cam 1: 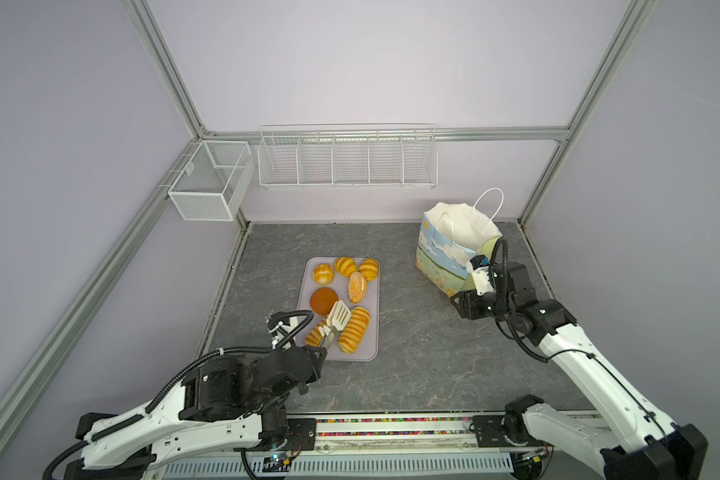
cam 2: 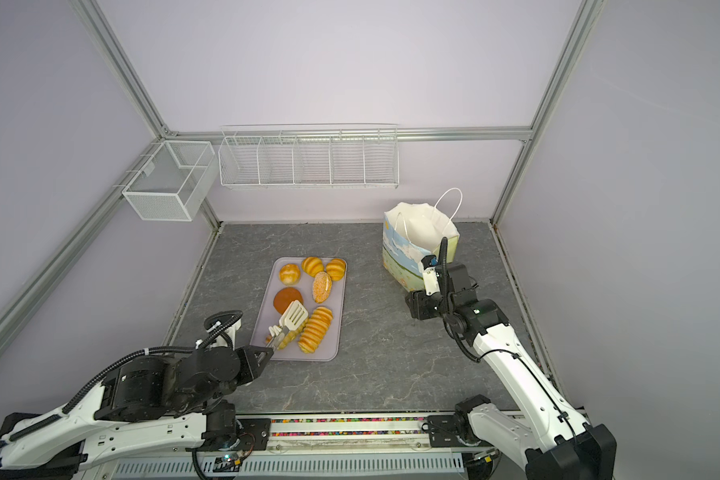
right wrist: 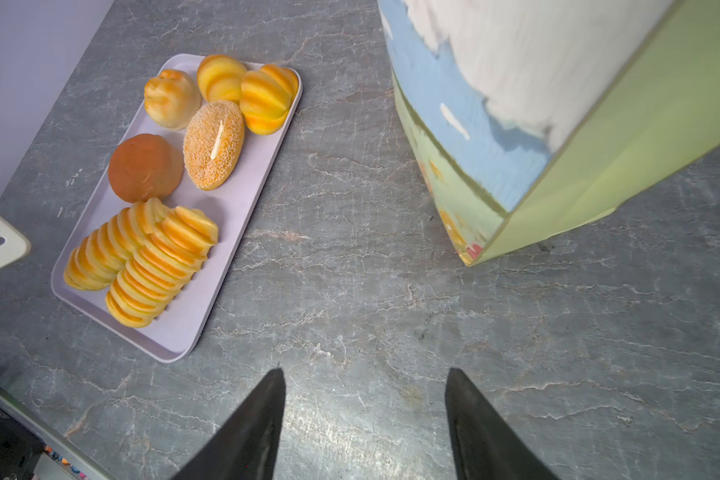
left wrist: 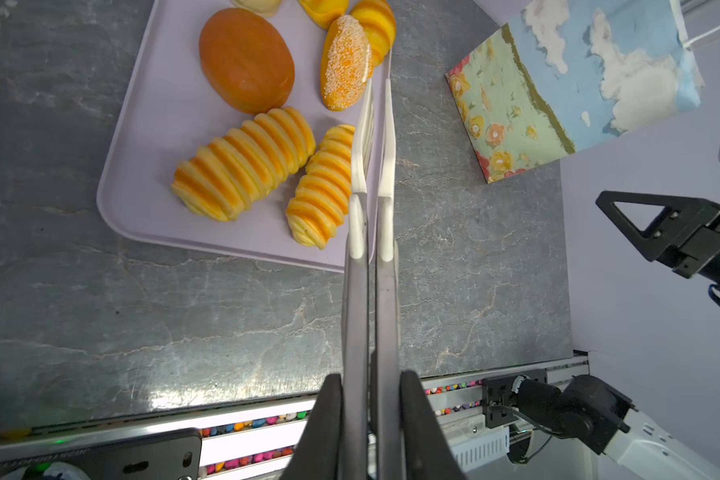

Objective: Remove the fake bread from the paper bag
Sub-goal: 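Move the left tongs beside the tray and open the left gripper to drop them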

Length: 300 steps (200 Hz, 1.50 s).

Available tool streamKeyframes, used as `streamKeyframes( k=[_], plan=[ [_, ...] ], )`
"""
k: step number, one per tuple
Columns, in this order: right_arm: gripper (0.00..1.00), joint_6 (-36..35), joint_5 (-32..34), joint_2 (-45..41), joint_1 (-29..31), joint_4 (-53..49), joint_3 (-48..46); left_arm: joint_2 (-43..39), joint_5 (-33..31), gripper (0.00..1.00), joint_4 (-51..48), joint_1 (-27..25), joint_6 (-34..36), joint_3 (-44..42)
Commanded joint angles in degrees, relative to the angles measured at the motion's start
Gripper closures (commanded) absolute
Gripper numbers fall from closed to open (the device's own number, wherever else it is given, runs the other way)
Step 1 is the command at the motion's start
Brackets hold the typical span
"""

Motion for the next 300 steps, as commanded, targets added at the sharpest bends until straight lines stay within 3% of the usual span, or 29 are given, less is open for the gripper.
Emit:
streamKeyframes(
  k=[1,28,68,90,119,163,183,255,300],
  plan=[
    [0.37,1.75,1.57,-1.26,1.72,2.55,-1.9,6.28,-2.53,1.0,9.85,1.32,10.05,2.77],
    [0.39,2.23,5.13,-1.75,2.93,3.52,-5.11,16.68,1.03,1.0,18.44,4.66,21.19,6.17],
    [0.41,2.26,12.41,-6.24,2.89,4.92,-9.55,28.02,4.15,1.0,31.54,8.39,31.34,7.07],
    [0.41,3.74,17.87,-8.37,2.87,4.33,-11.03,32.39,5.95,1.0,40.43,10.29,34.36,4.53],
    [0.41,5.95,24.45,-10.84,2.17,4.23,-13.2,37.86,3.84,1.0,48.73,11.47,38.68,2.31],
    [0.4,7.38,26.86,-12.5,0.26,5.05,-15.74,47.62,2.64,1.0,57.85,13.24,41.28,0.56],
    [0.39,7.65,28.06,-13.3,-0.3,5.99,-17.04,51.76,1.29,0.98,56.19,13.19,42.1,2.58],
    [0.33,8.19,32.46,-16.61,-3.1,8.32,-20.9,61.49,2.98,0.61,53.33,13.19,46.49,5.07],
    [0.22,7.1,33.25,-19.62,-4.01,11.15,-23.46,63.03,3.89,0.43,47.08,13.19,46.12,8.8]
  ],
)
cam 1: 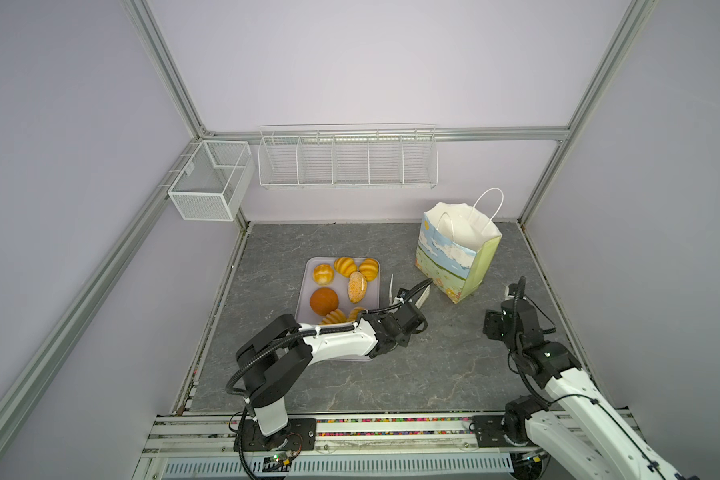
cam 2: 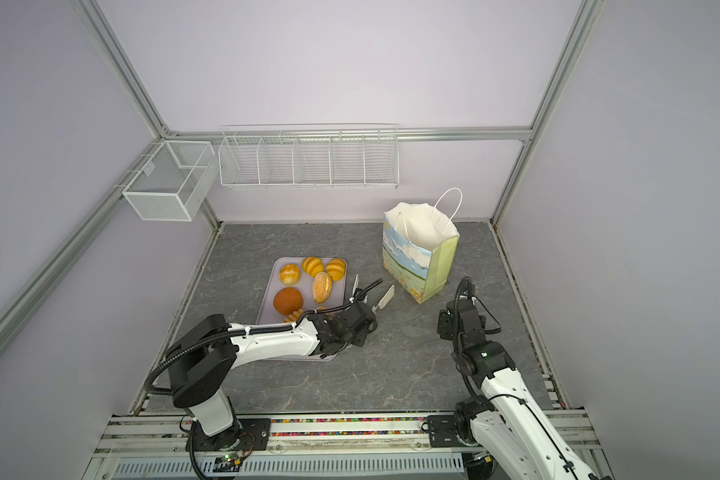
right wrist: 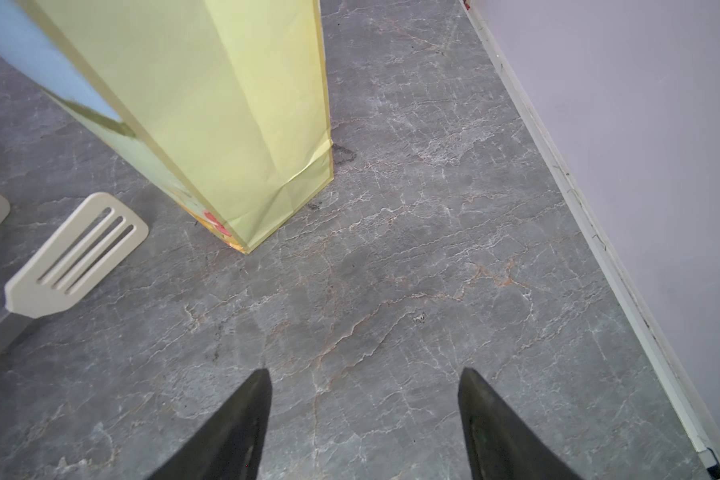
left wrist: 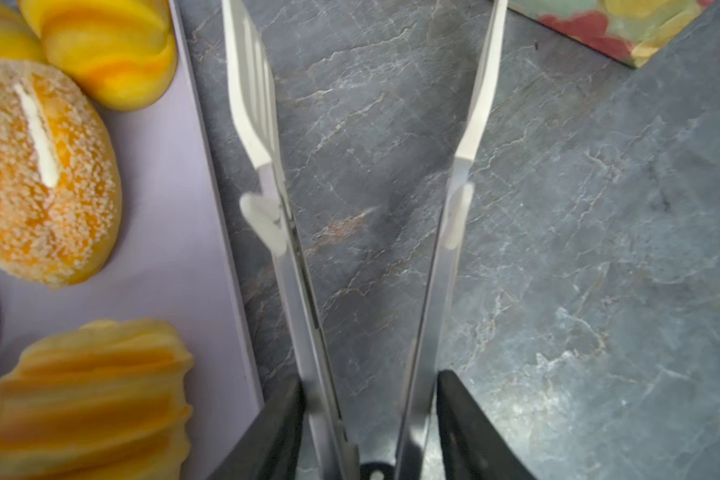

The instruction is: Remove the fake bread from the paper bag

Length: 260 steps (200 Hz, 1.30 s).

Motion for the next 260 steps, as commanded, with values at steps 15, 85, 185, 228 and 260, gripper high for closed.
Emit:
streamKeyframes(
  k=[15,85,185,228,260],
  plan=[
    [0.19,-1.62,2.05,-2.66,-0.55,3.15,-1.15,-0.36,0.54,0.37,-3.36,0.07,0.79,3.71],
    [0.01,-4.1,6.06,-2.5,-0.89,3.61,3.83,-10.14,-7.8,0.29,-10.24,0.54,10.39,10.18],
    [0.12,-9.37,6.78,3.09,-1.16,6.73,15.1,-32.69,-0.63,0.01,-8.95,22.7,24.52,10.73],
    [0.12,-13.19,3.39,4.88,-1.17,13.34,12.16,-39.16,5.02,0.01,-5.55,32.97,26.73,8.19],
    [0.12,-17.41,-0.22,4.88,-1.47,21.82,6.24,-44.63,5.99,0.01,4.0,41.17,25.81,-0.79]
  ],
)
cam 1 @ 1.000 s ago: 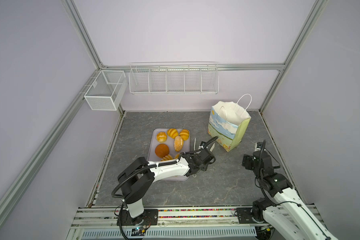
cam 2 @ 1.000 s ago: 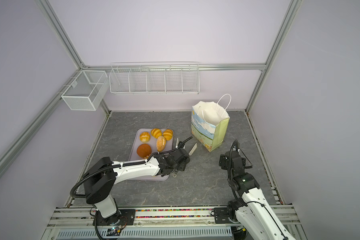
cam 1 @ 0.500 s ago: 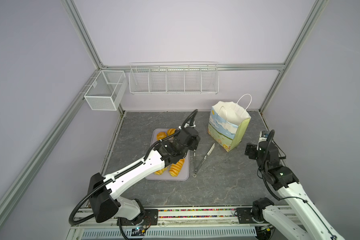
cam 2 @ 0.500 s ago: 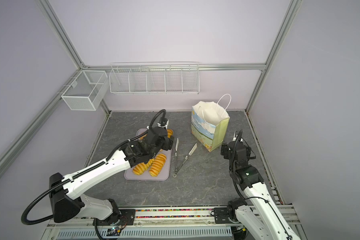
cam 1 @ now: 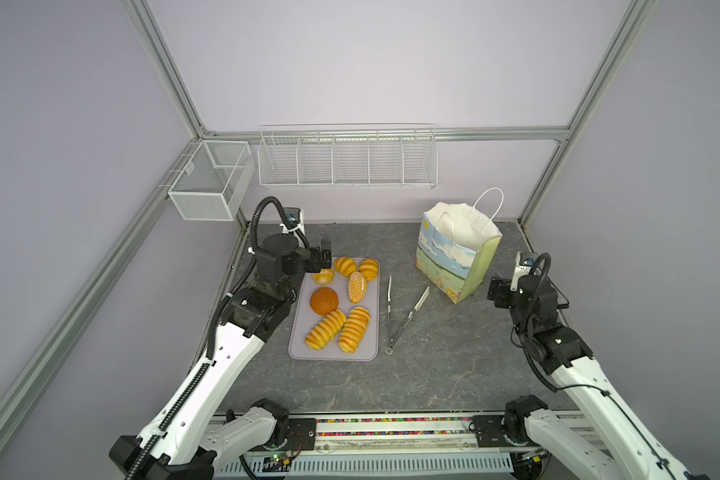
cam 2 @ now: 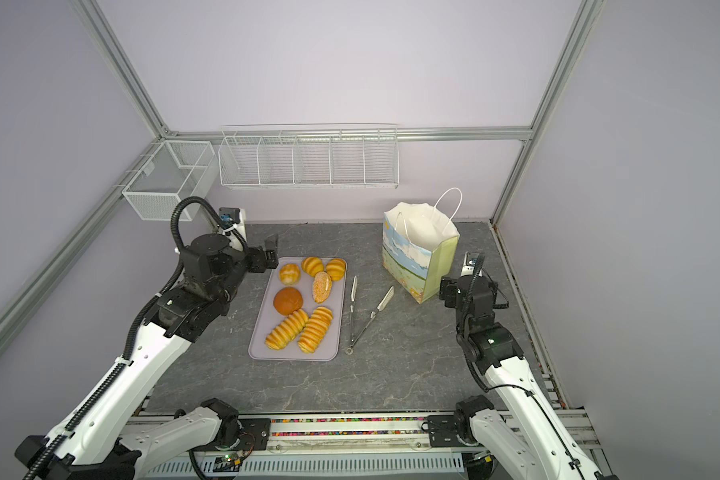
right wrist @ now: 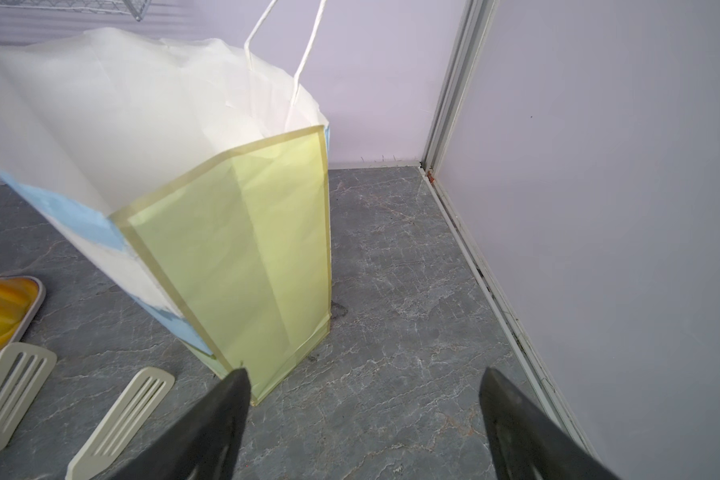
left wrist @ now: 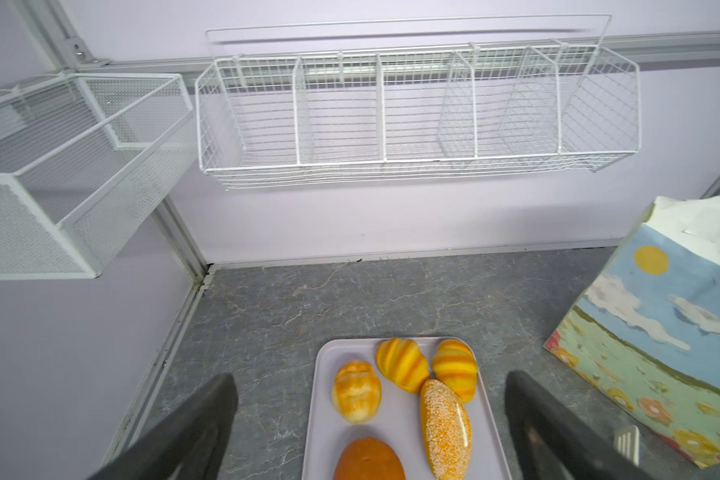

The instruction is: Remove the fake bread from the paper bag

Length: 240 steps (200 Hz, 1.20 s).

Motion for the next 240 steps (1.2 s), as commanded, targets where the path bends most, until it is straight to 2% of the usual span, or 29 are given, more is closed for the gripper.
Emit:
streamKeyframes(
  k=[1,32,49,67,105,122,150,163,188,221,240],
  plan=[
    [0.12,-4.77,-3.52,0.09,-0.55,8.59,-4.42,-3.08,3.31,0.01,7.67,5.5,0.73,-6.39],
    [0.11,-3.56,-4.06,2.89,-3.52,15.6,-9.57,-5.36,6.2,0.01,15.18,14.71,-2.1,-15.46],
    [0.11,0.51,-5.98,6.09,-6.6,18.94,-11.91,-6.0,6.64,0.01,18.66,17.94,-3.98,-20.15],
    [0.11,1.66,-5.14,8.9,-6.93,24.81,-15.3,-6.39,6.33,0.01,22.48,20.03,-5.87,-24.8],
    [0.11,0.11,1.39,11.57,-7.49,35.29,-20.92,-3.22,4.28,0.01,28.47,20.72,-7.17,-31.49],
    [0.11,0.03,2.01,11.51,-8.56,40.47,-23.78,-2.84,3.81,0.0,31.97,20.72,-7.3,-35.11],
    [0.11,-0.27,-2.32,13.93,-10.55,45.9,-25.54,-4.14,1.57,0.0,44.88,20.72,-6.51,-44.54],
    [0.11,-0.28,-4.79,16.46,-11.12,48.83,-26.01,-3.99,0.22,0.0,47.24,20.72,-5.77,-47.02],
    [0.11,-0.88,-8.28,23.02,-11.54,54.84,-25.77,-0.71,-0.78,0.0,50.41,20.72,-3.89,-49.08],
    [0.11,-3.68,-10.84,27.9,-12.42,51.85,-21.05,5.68,0.1,0.0,57.77,20.81,-1.8,-51.14],
    [0.11,-4.42,-14.32,29.32,-13.99,56.23,-21.75,9.12,-0.1,0.0,63.9,20.98,-0.77,-52.2]
  ],
)
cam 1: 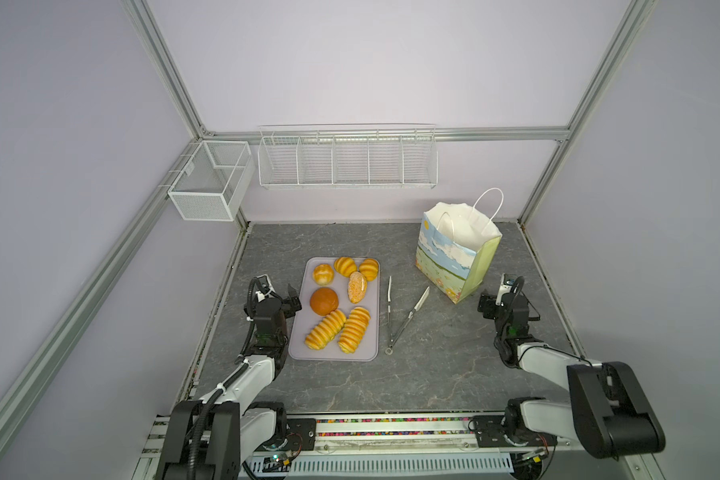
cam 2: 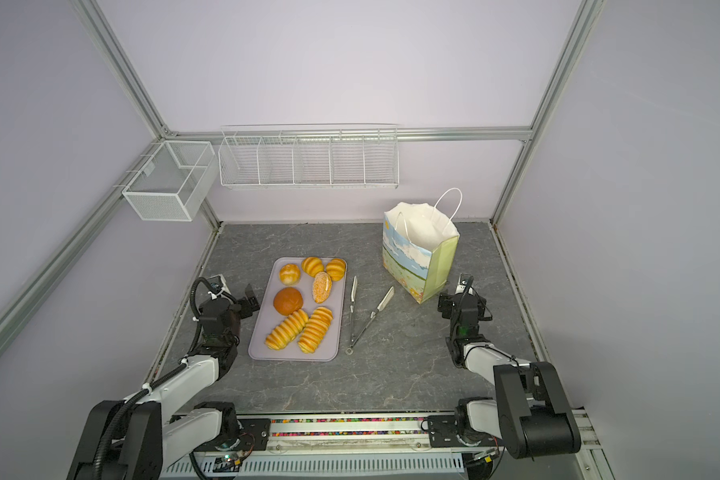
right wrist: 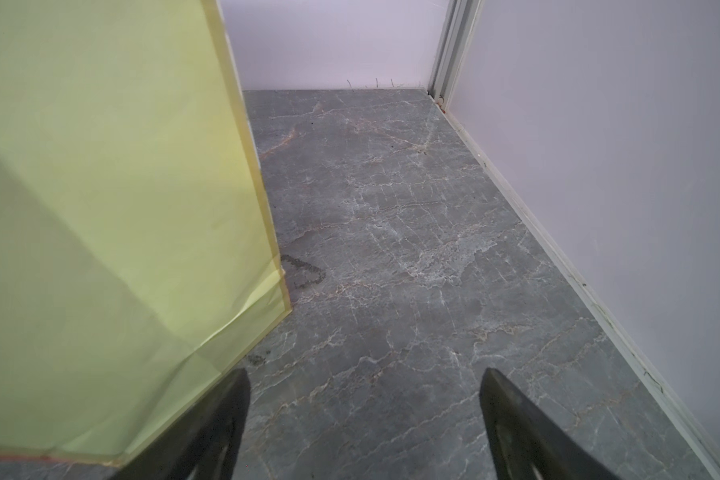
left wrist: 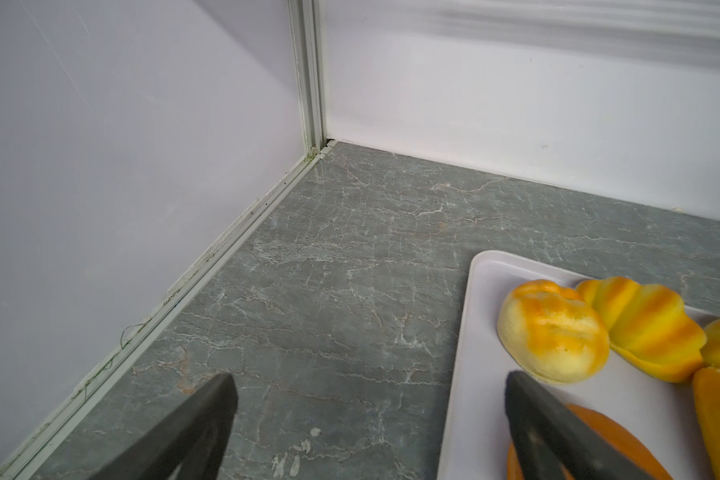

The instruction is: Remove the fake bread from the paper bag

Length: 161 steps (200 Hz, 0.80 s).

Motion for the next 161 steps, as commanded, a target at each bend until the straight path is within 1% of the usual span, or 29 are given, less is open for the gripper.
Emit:
streamKeyframes(
  k=[1,10,27,39,55,74,90,106,112,119,130,142,152,161],
  plan=[
    [0.11,-2.3,-4.81,1.18,-1.76,5.93,0.9,3.37,-0.7,0.0,10.77,0.61,2.83,-1.64],
    [0.11,-2.88,-6.23,2.08,-2.36,7.23,0.78,4.9,-0.49,0.0,12.98,0.78,3.2,-1.58],
    [0.11,-3.0,-8.26,5.16,-3.75,13.13,-0.06,7.61,0.19,0.0,16.66,1.23,4.22,-1.27],
    [0.11,-2.36,-10.11,7.2,-4.59,13.97,0.2,9.53,0.96,0.0,19.2,1.82,4.54,-1.22],
    [0.11,-3.02,-12.76,10.05,-5.0,17.4,-0.22,12.49,2.65,0.0,22.3,3.09,3.02,-1.3],
    [0.11,-3.58,-14.58,12.16,-5.0,19.3,-0.25,16.56,3.02,0.01,26.87,3.82,2.05,-1.66],
    [0.11,-3.58,-14.62,13.69,-5.06,19.65,0.48,20.38,3.71,0.0,29.71,4.34,1.78,-1.23],
    [0.12,-3.38,-14.16,12.9,-5.08,13.06,3.14,23.98,4.09,0.0,33.28,4.43,2.53,-0.79],
    [0.12,-3.41,-14.18,13.11,-5.08,13.75,2.92,23.47,4.59,0.0,31.7,4.36,2.39,-0.31],
    [0.12,-3.61,-14.02,13.43,-5.02,14.46,2.91,22.26,4.47,0.0,27.59,4.43,1.95,0.73],
    [0.12,-3.46,-14.1,13.09,-5.01,13.57,3.07,22.06,3.96,0.01,23.35,4.43,1.69,2.89],
    [0.12,-3.51,-14.09,13.21,-5.0,13.74,3.01,23.42,3.44,0.01,22.18,4.34,2.17,4.65],
    [0.12,-3.51,-14.09,13.11,-5.0,13.68,2.96,22.9,3.87,0.01,20.4,4.28,2.0,5.02],
    [0.12,-3.61,-14.09,13.1,-4.97,13.64,2.93,23.11,3.94,0.01,20.88,4.27,2.2,4.98]
  ],
)
